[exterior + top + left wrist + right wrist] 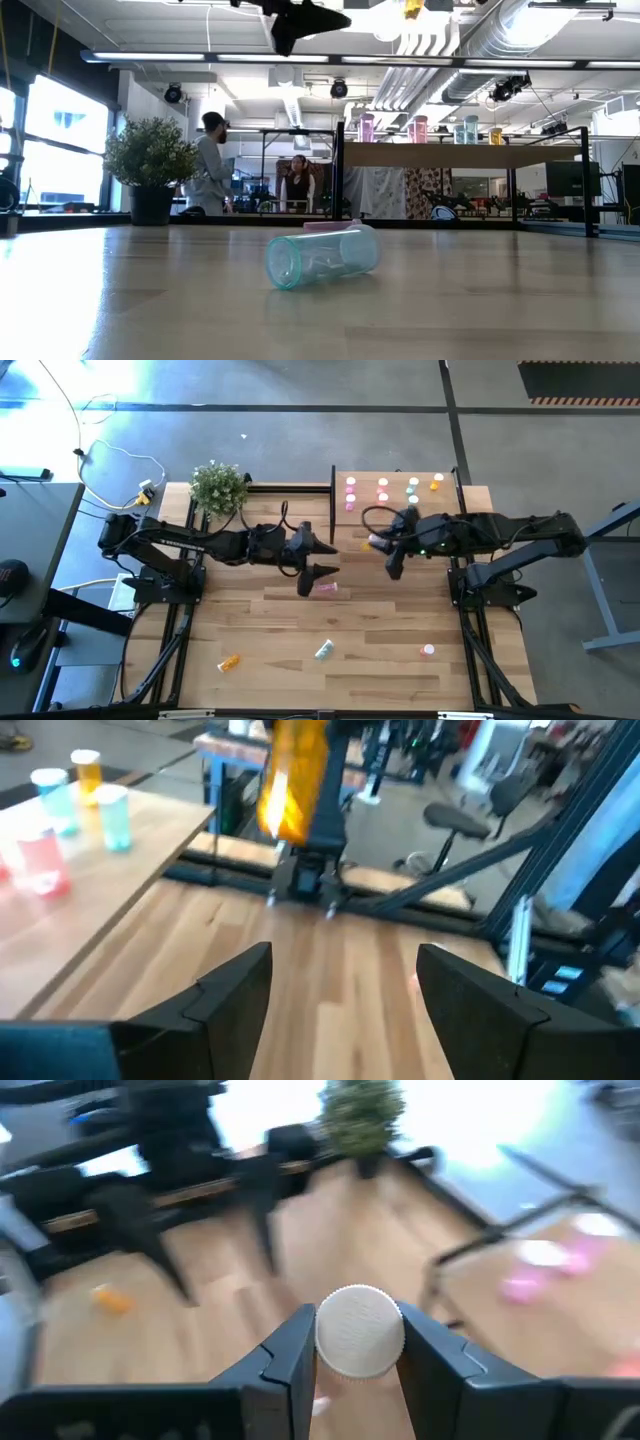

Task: Pick and place medicine bottles onto shelf by color
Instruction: Put the top orange pill bottle on the shelf aligned with the other orange pill bottle

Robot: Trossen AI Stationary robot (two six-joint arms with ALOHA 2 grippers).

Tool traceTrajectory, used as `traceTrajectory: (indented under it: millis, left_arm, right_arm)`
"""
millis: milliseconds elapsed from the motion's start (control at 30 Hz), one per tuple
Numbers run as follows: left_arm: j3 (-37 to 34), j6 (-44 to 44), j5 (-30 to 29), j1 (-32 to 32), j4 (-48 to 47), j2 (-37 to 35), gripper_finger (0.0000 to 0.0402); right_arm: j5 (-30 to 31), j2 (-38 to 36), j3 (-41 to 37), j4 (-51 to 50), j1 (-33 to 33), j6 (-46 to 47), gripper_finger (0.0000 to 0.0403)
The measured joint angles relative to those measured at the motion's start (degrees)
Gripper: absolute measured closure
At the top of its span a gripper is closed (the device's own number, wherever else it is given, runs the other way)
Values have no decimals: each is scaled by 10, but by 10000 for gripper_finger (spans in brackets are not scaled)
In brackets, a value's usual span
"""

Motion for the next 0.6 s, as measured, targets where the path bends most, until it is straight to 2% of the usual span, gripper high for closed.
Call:
traceTrajectory:
  millis: [367, 600]
  left_arm:
    - [0, 49, 0, 35, -18, -26, 161]
    - [0, 48, 0, 58, -15, -26, 161]
  right_arm:
    - [204, -88, 0, -136, -50, 69, 299]
    - [316, -111, 0, -238, -102, 168, 299]
